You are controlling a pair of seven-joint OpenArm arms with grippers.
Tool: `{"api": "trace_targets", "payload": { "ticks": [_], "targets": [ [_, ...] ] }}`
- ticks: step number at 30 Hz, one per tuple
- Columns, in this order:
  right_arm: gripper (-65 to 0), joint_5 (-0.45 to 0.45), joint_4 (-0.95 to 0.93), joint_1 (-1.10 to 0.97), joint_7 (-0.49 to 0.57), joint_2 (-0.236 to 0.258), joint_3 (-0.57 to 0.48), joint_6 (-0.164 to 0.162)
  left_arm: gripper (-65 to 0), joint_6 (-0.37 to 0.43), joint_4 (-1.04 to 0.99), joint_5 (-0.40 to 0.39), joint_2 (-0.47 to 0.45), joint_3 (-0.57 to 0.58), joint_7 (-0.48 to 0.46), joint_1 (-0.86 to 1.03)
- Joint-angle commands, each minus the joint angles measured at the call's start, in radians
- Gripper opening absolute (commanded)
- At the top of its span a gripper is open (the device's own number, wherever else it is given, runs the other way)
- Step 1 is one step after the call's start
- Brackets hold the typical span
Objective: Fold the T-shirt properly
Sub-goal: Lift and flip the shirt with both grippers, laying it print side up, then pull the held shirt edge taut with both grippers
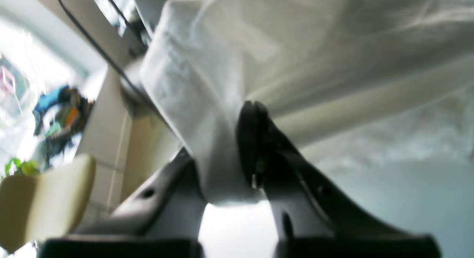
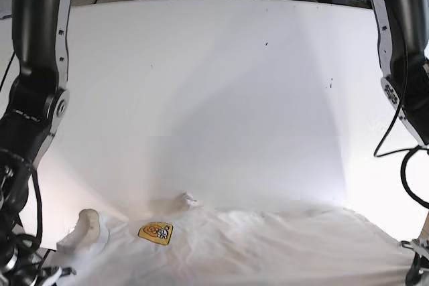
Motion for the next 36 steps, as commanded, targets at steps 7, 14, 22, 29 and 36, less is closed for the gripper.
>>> {"api": "trace_targets", "payload": {
  "ticks": [7, 14, 22, 29, 36],
  "targets": [
    [-63.3, -0.004, 0.302, -0.611, 0.000, -0.092, 0.195, 0.008, -63.9, 0.007, 0.277, -0.005, 0.060, -0.294, -0.029, 0.612],
    [-63.3, -0.004, 0.499, -1.018, -0.002, -0.197, 0.275, 0.008, -63.9, 0.007, 0.365, -0.004, 0.175, -0.494, -0.029, 0.966],
    [-63.3, -0.002, 0.543, -1.251, -0.002, -0.244, 0.368, 0.077, -63.9, 0.007, 0.378, -0.001, 0.231, -0.616, -0.029, 1.156],
    [-63.3, -0.004, 0.542, -1.196, 0.000, -0.246, 0.365, 0.103, -63.6, 0.007, 0.375, 0.002, 0.215, -0.589, -0.029, 1.057],
    [-63.3, -0.008, 0.477, -1.047, -0.006, -0.246, 0.362, 0.101, -63.7, 0.007, 0.262, 0.002, 0.155, -0.567, -0.029, 0.963]
  ]
}}
